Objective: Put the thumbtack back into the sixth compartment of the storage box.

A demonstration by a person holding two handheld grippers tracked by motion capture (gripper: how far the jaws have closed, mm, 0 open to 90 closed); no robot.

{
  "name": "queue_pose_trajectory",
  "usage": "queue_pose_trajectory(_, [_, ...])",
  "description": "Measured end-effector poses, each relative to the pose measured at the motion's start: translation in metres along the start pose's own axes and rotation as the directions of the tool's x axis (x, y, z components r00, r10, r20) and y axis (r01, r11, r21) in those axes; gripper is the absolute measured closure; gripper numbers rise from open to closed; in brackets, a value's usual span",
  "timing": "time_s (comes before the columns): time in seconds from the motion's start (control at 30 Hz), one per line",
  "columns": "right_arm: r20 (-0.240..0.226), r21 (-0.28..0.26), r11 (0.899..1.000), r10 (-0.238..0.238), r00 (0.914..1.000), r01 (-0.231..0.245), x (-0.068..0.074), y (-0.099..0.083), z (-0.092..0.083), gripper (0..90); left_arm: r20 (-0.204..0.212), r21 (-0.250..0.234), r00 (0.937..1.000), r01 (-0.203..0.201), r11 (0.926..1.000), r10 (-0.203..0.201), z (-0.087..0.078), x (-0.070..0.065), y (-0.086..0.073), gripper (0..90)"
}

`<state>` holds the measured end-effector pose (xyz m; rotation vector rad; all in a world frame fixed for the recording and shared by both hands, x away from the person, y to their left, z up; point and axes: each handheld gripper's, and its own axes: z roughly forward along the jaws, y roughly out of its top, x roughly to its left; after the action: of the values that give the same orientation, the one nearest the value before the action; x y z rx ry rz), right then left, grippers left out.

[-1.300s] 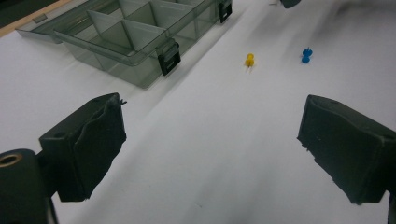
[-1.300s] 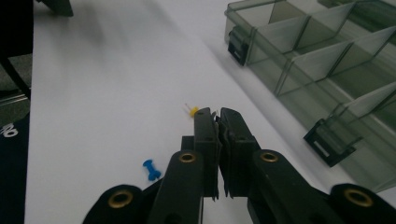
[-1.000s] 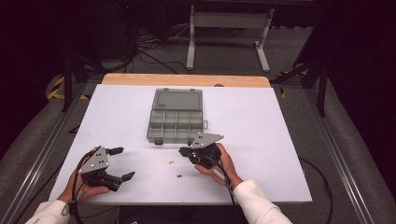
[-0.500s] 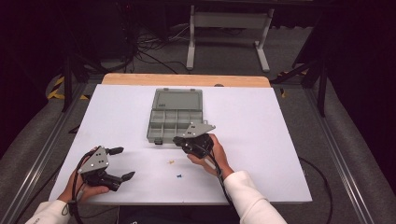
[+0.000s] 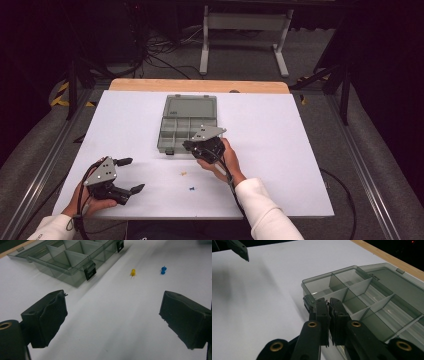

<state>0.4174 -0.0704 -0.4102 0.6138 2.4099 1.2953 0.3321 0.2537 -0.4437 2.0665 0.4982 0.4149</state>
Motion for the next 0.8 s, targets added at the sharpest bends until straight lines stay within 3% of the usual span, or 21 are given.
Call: queue_pose_trajectory(0.8, [0.042, 0.040, 0.999, 0.034, 0.9985, -0.036, -0.015, 0.007, 0.021, 86.3, 0.003, -0.008, 1.0000, 0.001, 1.0000, -0.001, -0.001, 0.000, 0.000, 7.8])
